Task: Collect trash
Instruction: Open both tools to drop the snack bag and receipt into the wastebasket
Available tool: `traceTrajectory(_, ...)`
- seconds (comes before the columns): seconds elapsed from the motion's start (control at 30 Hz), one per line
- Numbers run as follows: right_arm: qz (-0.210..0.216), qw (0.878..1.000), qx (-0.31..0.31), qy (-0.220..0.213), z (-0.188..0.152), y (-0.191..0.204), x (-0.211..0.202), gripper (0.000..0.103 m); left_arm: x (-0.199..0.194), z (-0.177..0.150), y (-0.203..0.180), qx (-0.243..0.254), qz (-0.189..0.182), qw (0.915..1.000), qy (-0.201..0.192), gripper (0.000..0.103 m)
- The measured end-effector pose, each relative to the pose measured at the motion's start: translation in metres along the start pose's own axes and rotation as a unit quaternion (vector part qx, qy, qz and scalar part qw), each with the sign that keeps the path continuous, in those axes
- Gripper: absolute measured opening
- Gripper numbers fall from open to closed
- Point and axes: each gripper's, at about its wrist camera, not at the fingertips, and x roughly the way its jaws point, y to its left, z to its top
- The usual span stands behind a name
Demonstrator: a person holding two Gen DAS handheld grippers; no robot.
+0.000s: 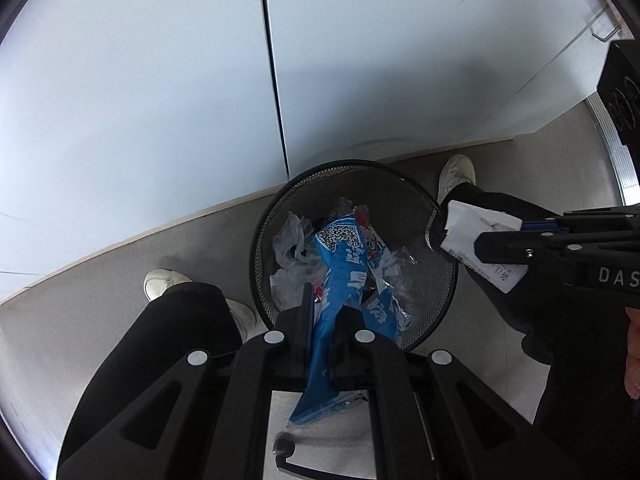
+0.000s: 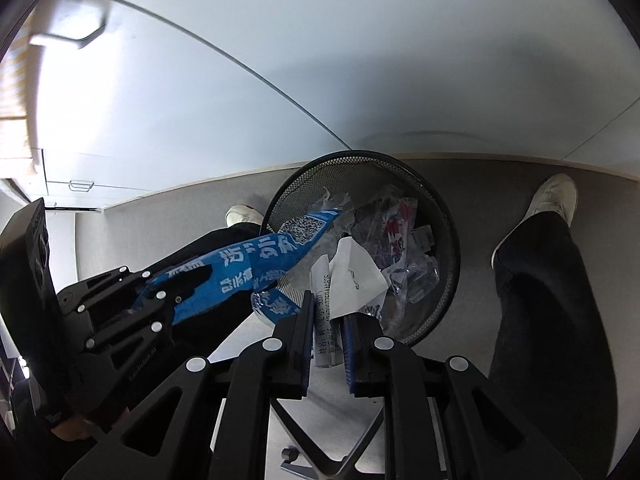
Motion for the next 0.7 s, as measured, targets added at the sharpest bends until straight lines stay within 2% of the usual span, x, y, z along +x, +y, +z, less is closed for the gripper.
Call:
traceTrajectory(0.13, -0.005, 1.0, 0.004, 0.004, 0.006, 0.002, 0.001, 0.021, 0.002, 0.002, 0.001, 0.004, -0.004, 1.0, 0.005, 0.006)
traceTrajectory(0.23, -0.009, 1.0, 0.006, 0.004, 0.007, 0.004, 0.0, 0.027, 0.007, 0.006, -0.001, 0.006, -0.008, 0.9999, 0.012, 0.006)
traceTrajectory(0.33, -0.017, 1.0, 0.01, 0.003, 0.007, 0.006, -0.001, 0.041, 0.01, 0.006, -0.001, 0.001, -0.008, 0.9998, 0.017, 0.01)
traceTrajectory(0.37, -0.02, 1.0, 0.013, 0.002, 0.006, 0.006, -0.003, 0.047, 0.012, 0.007, -0.001, -0.001, -0.008, 0.9998, 0.019, 0.018)
traceTrajectory(0.4, -0.02, 1.0, 0.016, 0.001, 0.006, 0.005, -0.005, 0.047, 0.013, 0.005, -0.001, -0.005, -0.004, 0.9997, 0.021, 0.044)
traceTrajectory(0.43, -0.02, 1.0, 0.018, 0.001, 0.006, 0.005, -0.007, 0.048, 0.014, 0.004, -0.001, -0.007, -0.001, 0.9997, 0.022, 0.059)
traceTrajectory(0.47, -0.02, 1.0, 0.02, -0.001, 0.005, 0.005, -0.01, 0.052, 0.015, 0.005, -0.001, -0.007, 0.002, 0.9998, 0.019, 0.077)
traceTrajectory(0.5, -0.021, 1.0, 0.021, -0.002, 0.005, 0.005, -0.011, 0.065, 0.013, 0.004, -0.001, -0.007, 0.004, 0.9999, 0.014, 0.078)
traceTrajectory(0.53, -0.022, 0.999, 0.023, -0.004, 0.004, 0.005, -0.014, 0.07, 0.013, 0.002, -0.002, -0.003, 0.009, 0.9999, 0.014, 0.079)
traceTrajectory(0.6, -0.022, 0.999, 0.029, -0.012, 0.002, 0.005, -0.02, 0.081, 0.015, 0.0, -0.003, 0.0, 0.019, 0.9996, 0.02, 0.095)
traceTrajectory(0.63, -0.019, 0.999, 0.035, -0.017, 0.001, 0.005, -0.025, 0.085, 0.014, -0.001, -0.001, -0.003, 0.027, 0.9995, 0.018, 0.099)
traceTrajectory(0.67, -0.02, 0.999, 0.039, -0.022, 0.002, 0.005, -0.028, 0.094, 0.014, -0.003, 0.0, -0.007, 0.034, 0.9993, 0.016, 0.098)
traceTrajectory(0.7, -0.019, 0.998, 0.043, -0.029, 0.0, 0.004, -0.03, 0.095, 0.013, -0.004, 0.001, -0.01, 0.036, 0.9991, 0.018, 0.098)
